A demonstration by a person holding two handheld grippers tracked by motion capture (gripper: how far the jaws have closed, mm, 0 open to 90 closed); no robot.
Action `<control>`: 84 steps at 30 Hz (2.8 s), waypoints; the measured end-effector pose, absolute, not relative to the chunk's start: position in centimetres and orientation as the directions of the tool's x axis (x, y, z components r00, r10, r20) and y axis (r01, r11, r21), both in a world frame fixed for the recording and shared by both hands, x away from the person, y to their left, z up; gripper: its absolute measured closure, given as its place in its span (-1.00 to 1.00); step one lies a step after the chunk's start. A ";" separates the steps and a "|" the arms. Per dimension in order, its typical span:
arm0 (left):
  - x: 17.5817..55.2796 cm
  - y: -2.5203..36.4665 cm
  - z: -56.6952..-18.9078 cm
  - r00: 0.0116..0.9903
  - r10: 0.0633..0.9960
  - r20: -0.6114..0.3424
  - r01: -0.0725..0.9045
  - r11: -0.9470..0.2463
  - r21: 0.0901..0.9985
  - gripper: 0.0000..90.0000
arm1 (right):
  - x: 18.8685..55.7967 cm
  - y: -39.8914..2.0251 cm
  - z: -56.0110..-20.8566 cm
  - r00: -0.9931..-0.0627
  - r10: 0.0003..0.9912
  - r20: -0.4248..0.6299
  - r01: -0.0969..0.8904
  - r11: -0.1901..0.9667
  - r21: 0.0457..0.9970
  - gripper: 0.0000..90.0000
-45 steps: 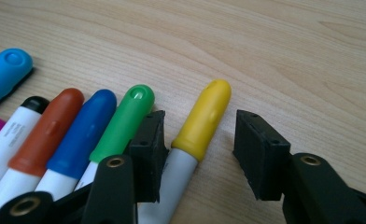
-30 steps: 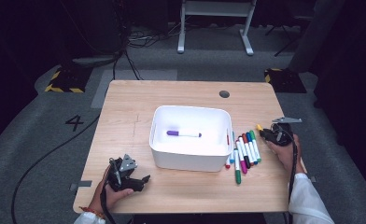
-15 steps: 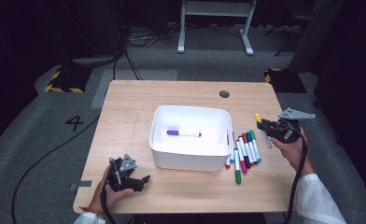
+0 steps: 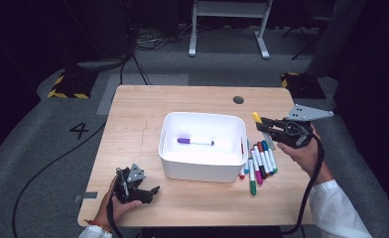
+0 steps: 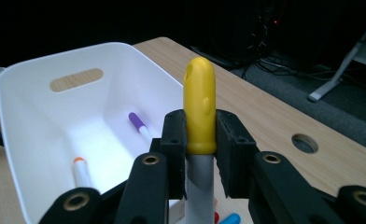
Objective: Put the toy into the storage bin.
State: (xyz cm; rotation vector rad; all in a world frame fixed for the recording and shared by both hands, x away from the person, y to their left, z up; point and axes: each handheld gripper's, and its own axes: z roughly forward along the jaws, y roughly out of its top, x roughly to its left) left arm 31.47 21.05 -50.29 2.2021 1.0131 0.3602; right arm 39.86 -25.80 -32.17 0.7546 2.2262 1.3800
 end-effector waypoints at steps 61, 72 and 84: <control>31.4 21.1 -50.3 0.661 0.750 -0.028 0.563 -0.471 0.679 -0.67 | 39.9 -11.2 -36.8 -0.958 0.274 -0.083 0.176 0.793 0.584 0.55; 31.4 21.1 -50.3 0.659 0.751 -0.032 0.565 -0.467 0.680 -0.67 | 39.9 -12.4 -36.1 -0.936 0.335 -0.104 0.186 0.727 0.661 0.37; 31.4 21.1 -50.3 0.659 0.751 -0.032 0.565 -0.467 0.680 -0.67 | 39.4 -17.5 -33.1 -0.873 0.470 -0.131 0.193 0.578 0.793 0.14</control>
